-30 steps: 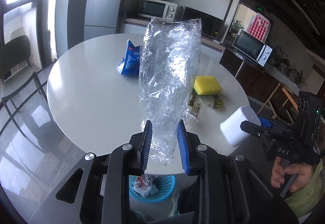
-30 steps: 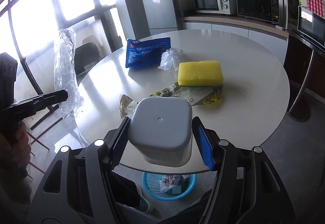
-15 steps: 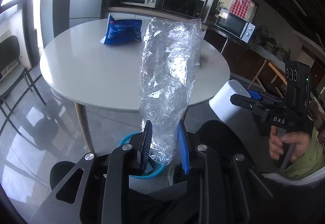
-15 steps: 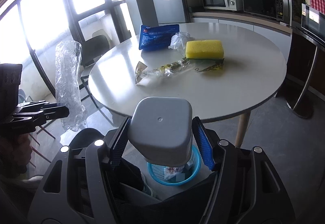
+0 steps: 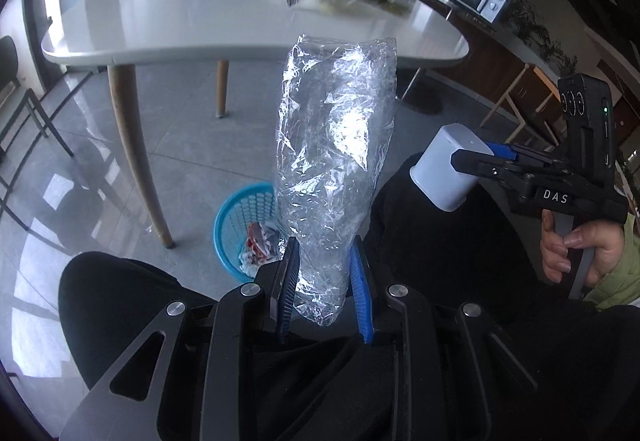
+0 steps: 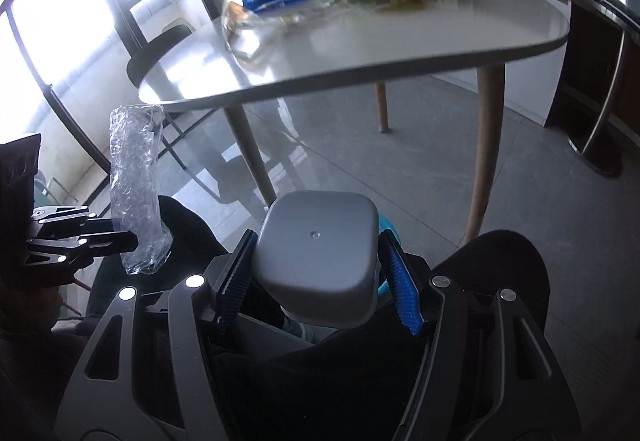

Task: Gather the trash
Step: 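Carry the plastic wrap and white container down over the blue wastebasket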

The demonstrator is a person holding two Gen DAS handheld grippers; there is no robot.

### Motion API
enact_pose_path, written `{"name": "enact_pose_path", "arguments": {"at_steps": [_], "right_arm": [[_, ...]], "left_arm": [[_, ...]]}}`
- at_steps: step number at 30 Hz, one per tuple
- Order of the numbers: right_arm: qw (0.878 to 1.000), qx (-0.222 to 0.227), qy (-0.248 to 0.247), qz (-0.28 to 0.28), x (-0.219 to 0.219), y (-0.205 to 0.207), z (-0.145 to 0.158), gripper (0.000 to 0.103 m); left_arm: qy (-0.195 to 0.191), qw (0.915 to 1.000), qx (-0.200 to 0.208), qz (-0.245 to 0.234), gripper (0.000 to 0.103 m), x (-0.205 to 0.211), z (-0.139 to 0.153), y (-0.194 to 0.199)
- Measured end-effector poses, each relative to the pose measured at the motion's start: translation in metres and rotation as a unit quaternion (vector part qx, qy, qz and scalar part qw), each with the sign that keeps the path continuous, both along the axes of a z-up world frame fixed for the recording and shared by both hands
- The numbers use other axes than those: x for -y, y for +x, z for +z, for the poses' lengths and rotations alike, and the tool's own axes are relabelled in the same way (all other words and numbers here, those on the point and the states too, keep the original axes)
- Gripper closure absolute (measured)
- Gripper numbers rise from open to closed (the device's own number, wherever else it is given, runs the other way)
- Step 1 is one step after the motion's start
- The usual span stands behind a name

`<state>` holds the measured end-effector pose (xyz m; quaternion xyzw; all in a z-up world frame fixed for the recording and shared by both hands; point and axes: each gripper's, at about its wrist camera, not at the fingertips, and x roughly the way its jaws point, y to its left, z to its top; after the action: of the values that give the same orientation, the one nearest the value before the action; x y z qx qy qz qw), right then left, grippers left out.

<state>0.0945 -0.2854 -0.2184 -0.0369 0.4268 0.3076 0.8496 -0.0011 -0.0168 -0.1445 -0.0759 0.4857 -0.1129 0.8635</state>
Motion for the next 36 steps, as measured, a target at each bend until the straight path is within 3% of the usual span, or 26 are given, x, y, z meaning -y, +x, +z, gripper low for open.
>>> {"name": "enact_pose_path", "arguments": {"at_steps": [6,13,24,36], "right_arm": [[0.998,-0.055,-0.017,-0.015,-0.007,0.018,-0.043,0.044],[0.995,-0.088,-0.035,-0.026,-0.013,0.038,-0.069,0.044],[0.991,-0.1,-0.086,-0.022,-0.047,0.073,-0.096,0.044],[0.979,-0.164,-0.117,-0.019,-0.082,0.12,-0.15,0.044]], "left_arm": [[0.0,0.9977,-0.066,0.011,0.079,-0.001,-0.052,0.013],[-0.029,0.9909,-0.129,0.025,0.079,-0.016,-0.088,0.035],[-0.01,0.9864,-0.157,0.046,0.079,-0.015,-0.12,0.075],[-0.036,0.9728,-0.213,0.082,0.079,-0.022,-0.161,0.114]]}}
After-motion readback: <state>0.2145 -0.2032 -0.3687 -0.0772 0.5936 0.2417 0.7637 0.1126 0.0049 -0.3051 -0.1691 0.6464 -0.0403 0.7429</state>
